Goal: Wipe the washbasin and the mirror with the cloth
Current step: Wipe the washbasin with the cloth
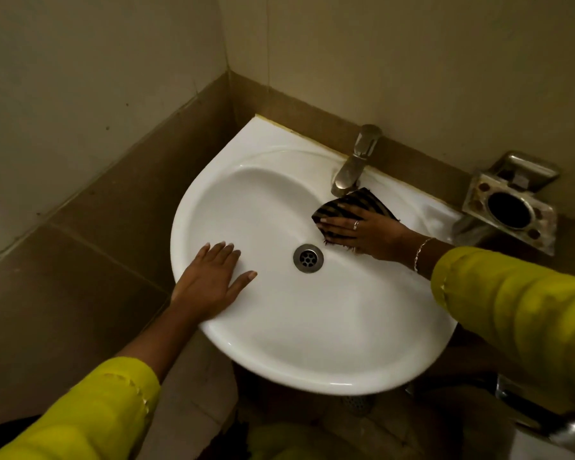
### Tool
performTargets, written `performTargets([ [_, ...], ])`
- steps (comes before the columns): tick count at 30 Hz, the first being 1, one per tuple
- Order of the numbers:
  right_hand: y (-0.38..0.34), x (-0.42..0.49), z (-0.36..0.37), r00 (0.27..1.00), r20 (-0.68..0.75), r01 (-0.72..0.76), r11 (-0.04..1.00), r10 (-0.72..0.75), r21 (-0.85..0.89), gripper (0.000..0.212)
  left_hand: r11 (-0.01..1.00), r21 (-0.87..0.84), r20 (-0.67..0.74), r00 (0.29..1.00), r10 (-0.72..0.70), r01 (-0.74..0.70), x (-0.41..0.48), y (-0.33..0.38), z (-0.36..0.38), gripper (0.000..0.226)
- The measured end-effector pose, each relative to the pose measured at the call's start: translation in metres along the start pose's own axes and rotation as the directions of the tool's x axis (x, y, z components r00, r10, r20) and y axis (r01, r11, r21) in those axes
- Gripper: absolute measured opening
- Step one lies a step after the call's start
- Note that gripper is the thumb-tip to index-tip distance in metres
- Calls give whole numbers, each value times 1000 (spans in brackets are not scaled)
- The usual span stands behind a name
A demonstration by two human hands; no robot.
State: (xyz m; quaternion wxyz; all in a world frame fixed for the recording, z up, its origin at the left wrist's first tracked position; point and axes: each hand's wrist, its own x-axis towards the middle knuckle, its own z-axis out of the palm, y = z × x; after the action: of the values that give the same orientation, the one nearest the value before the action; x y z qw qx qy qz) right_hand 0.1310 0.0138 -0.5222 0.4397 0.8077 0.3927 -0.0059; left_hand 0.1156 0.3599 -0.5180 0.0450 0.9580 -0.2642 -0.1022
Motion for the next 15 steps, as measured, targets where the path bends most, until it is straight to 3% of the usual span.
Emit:
performTargets([
  [6, -7, -32, -9, 995, 96, -32, 995, 23, 98, 53, 1000, 5, -1, 1000, 2, -2, 1, -1, 1, 115],
  [10, -27, -59, -1, 994, 105, 0, 965, -28, 261, 46, 1000, 12, -18, 1000, 18, -18, 0, -2, 1, 108],
  [12, -41, -69, -2, 987, 157, -31, 929, -29, 368, 52, 1000, 5, -34, 999, 15, -15, 1, -2, 1, 100],
  [15, -58, -73, -19, 943, 310, -49, 869, -122, 493, 98, 1000, -21, -59, 998, 15, -16, 0, -3, 1, 98],
])
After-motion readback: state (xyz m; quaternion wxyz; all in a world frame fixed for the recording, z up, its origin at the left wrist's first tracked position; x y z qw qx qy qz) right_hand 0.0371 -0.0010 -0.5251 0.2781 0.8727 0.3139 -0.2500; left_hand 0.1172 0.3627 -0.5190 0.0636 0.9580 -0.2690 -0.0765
